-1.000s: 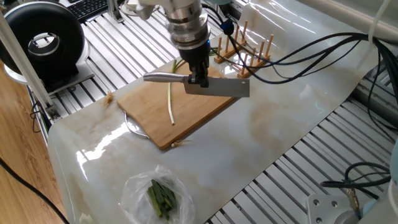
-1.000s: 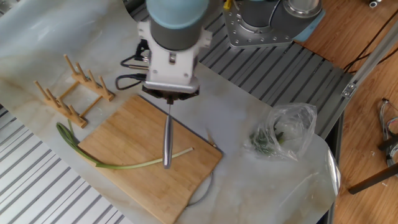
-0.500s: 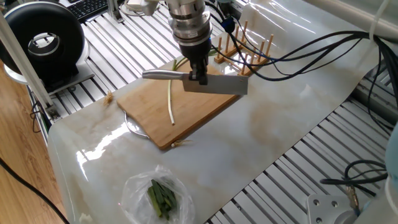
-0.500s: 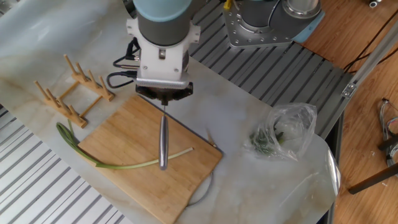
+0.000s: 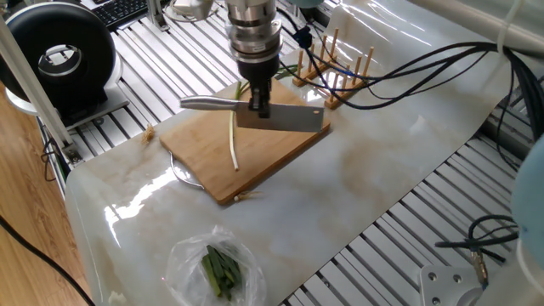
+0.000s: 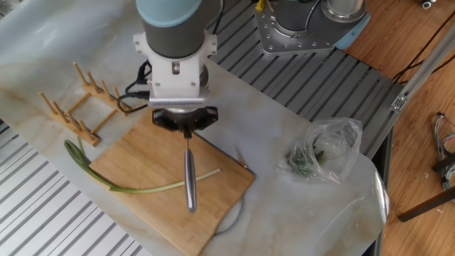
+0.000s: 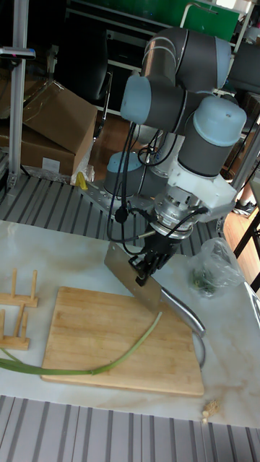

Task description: Chop the green garlic

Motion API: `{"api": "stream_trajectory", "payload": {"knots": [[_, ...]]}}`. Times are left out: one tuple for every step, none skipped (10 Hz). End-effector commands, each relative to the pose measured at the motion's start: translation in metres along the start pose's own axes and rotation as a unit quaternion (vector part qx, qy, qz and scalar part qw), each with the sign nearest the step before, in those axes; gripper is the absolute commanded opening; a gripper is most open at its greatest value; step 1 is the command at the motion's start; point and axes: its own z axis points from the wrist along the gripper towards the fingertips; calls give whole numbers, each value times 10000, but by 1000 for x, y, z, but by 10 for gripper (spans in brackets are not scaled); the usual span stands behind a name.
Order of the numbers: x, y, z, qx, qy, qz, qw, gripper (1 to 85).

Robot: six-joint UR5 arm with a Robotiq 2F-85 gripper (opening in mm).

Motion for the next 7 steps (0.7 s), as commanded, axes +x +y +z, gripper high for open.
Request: {"api": "stream_trajectory", "payload": {"knots": [[-27,2,4,-83,-229,-95,9997,13],[-31,3,5,-99,-256,-119,9996,13],[-37,4,6,-108,-289,-211,9993,13],[-42,2,8,-74,-300,-256,9992,13],[-46,2,10,-67,-294,-309,9991,13],[-47,4,12,-92,-246,-372,9990,13],[-46,5,16,-109,-165,-426,9989,13]]}}
